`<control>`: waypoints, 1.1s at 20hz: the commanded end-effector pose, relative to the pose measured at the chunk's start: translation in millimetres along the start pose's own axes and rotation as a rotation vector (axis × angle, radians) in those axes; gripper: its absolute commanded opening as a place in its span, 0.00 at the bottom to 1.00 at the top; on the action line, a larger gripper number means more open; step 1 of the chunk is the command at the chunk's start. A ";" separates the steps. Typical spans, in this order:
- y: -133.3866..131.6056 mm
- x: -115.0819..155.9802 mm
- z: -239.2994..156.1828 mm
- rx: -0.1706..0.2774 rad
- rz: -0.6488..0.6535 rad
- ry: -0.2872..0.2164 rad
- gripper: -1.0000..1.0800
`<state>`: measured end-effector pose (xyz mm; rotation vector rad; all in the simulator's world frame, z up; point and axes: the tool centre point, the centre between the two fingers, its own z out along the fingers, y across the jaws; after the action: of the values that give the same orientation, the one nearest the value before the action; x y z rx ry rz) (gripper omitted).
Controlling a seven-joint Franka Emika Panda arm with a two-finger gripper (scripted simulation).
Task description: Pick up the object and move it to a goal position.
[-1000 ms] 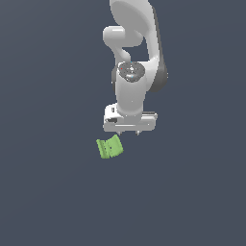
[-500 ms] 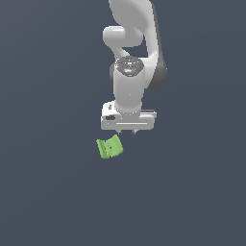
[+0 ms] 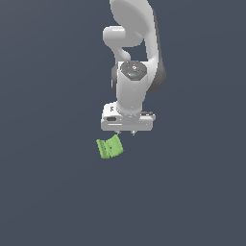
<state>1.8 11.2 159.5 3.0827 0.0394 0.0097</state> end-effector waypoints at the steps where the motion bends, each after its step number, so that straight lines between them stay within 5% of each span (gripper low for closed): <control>1: 1.9 -2.2 5.9 -0.029 -0.005 -0.002 0.62; 22: 22.9 -31.0 72.1 -0.404 -0.143 0.030 0.62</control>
<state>-26.0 -15.3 92.8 2.6965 0.2108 0.0421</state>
